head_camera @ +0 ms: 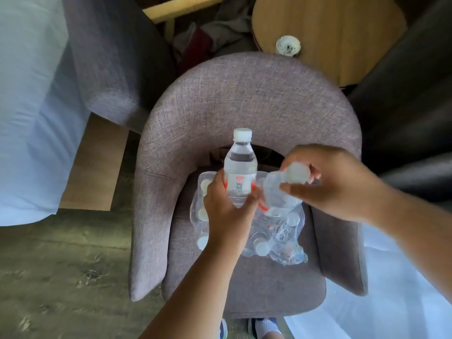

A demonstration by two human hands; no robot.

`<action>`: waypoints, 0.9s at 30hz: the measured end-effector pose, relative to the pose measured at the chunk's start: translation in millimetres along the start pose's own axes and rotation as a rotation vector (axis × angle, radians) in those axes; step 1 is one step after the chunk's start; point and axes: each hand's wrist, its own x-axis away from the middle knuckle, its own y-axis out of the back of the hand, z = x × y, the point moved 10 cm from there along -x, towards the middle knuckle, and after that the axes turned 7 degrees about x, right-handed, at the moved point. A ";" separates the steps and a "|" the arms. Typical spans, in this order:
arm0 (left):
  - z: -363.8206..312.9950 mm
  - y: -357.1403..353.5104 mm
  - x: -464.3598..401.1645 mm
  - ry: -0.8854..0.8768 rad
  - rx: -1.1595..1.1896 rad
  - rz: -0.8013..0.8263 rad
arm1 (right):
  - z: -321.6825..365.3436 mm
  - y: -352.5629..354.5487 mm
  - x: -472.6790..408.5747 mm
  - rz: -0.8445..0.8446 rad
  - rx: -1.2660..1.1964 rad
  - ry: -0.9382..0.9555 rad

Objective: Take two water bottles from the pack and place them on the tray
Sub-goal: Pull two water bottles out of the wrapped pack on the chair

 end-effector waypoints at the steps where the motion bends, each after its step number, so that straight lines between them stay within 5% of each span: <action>1: -0.3 0.3 -0.1 -0.004 0.005 0.005 | -4.0 2.2 -8.6 0.014 -0.066 -0.017; 11: 0.7 -1.5 3.3 -0.025 0.053 -0.011 | -56.9 -27.3 -72.8 -0.081 -0.445 -0.212; 18: -2.8 -4.4 4.8 -0.026 0.077 0.005 | -62.6 -33.2 -41.5 -0.379 -0.378 -0.407; 22: 7.6 -6.5 4.5 0.033 0.118 0.043 | -61.2 -57.8 0.3 -0.481 -0.617 -0.629; 27: 14.1 -6.5 5.1 0.016 0.097 0.084 | -49.7 -78.6 25.8 -0.510 -0.768 -0.672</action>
